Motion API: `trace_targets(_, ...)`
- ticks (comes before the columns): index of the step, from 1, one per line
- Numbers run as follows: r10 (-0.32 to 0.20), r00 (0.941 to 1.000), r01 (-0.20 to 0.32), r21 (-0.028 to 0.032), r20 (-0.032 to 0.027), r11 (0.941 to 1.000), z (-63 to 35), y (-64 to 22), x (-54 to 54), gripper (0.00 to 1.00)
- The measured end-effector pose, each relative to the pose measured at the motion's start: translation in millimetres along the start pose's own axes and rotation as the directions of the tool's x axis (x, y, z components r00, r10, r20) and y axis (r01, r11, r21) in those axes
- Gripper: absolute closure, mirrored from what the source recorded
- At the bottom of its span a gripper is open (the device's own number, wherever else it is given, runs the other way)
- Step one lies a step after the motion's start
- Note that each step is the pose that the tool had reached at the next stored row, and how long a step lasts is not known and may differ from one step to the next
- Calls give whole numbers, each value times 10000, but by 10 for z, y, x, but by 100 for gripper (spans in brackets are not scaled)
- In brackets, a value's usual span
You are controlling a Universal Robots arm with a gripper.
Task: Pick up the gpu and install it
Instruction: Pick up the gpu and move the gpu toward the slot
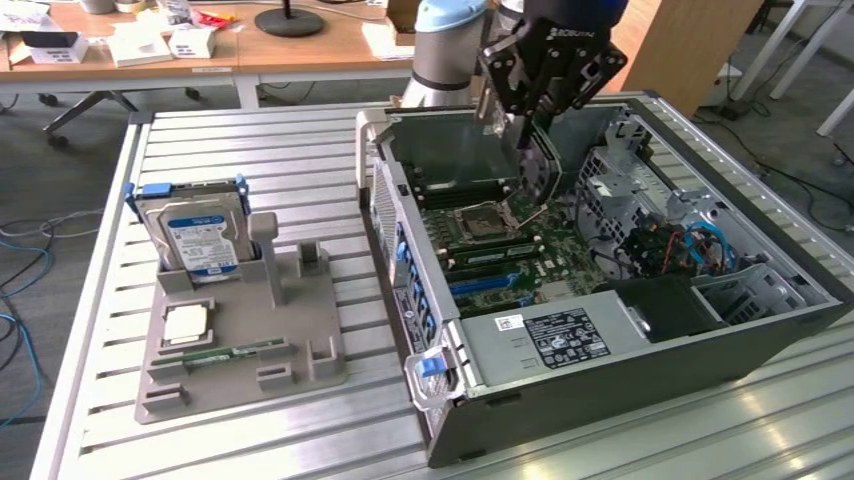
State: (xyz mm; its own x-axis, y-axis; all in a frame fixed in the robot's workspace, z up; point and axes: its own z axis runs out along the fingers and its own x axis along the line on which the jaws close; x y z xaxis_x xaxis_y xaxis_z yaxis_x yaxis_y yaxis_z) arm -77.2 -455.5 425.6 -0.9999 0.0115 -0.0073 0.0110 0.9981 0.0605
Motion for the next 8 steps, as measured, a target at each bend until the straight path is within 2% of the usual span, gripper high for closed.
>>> trace_targets(8,-5,10000,5,-23,0,10000,3,4,-364,74)
